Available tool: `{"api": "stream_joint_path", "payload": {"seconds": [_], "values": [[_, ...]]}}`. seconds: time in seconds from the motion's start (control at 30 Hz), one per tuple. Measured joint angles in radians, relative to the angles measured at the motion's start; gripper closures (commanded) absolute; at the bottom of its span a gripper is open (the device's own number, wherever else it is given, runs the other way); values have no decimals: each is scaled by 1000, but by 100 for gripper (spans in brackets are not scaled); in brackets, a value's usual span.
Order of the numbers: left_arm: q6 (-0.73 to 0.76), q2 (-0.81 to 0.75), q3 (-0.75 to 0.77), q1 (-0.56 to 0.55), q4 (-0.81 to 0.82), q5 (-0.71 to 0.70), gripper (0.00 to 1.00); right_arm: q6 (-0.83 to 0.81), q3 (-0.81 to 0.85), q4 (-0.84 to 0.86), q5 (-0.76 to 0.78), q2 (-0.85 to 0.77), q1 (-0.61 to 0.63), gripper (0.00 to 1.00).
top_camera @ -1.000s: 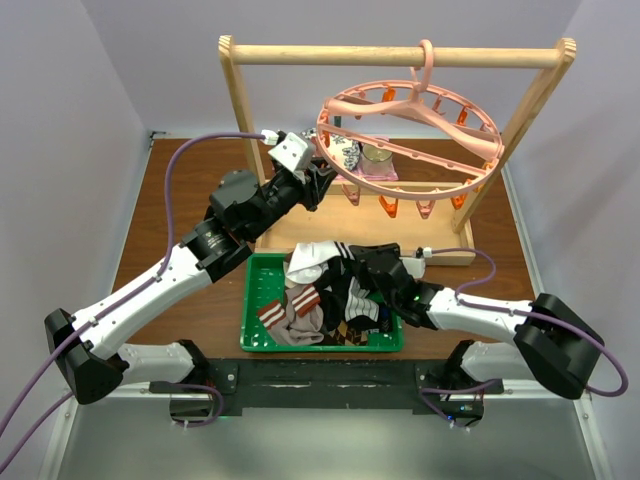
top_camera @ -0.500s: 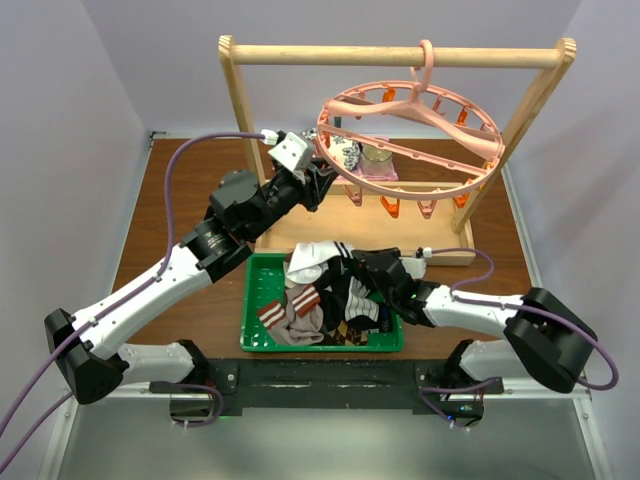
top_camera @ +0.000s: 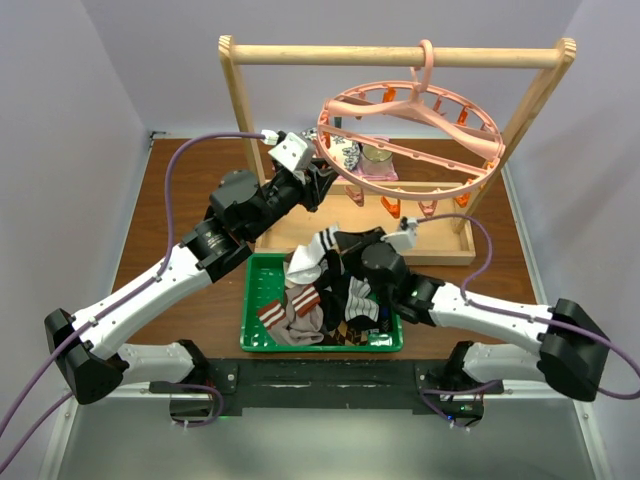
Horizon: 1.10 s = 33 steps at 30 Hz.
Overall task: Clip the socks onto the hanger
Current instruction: Pick up the sock from the bin.
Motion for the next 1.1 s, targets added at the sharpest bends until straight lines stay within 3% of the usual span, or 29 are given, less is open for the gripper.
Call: {"api": "stream_joint_path", "payload": {"seconds": [0.23, 0.43, 0.7, 0.9, 0.97, 1.1], "values": [[0, 0, 0, 0, -8, 0, 100, -557, 185, -15, 252, 17, 392, 100], [1, 0, 0, 0, -23, 0, 100, -1013, 237, -26, 519, 80, 579, 100], [1, 0, 0, 1, -23, 0, 100, -1564, 240, 212, 748, 87, 670, 100], [0, -1, 0, 0, -24, -3, 100, -1952, 256, 558, 782, 95, 727, 100], [-1, -4, 0, 0, -29, -6, 100, -2014, 265, 600, 760, 73, 719, 100], [-6, -13, 0, 0, -42, -6, 100, -1955, 354, 476, 690, 14, 655, 100]]}}
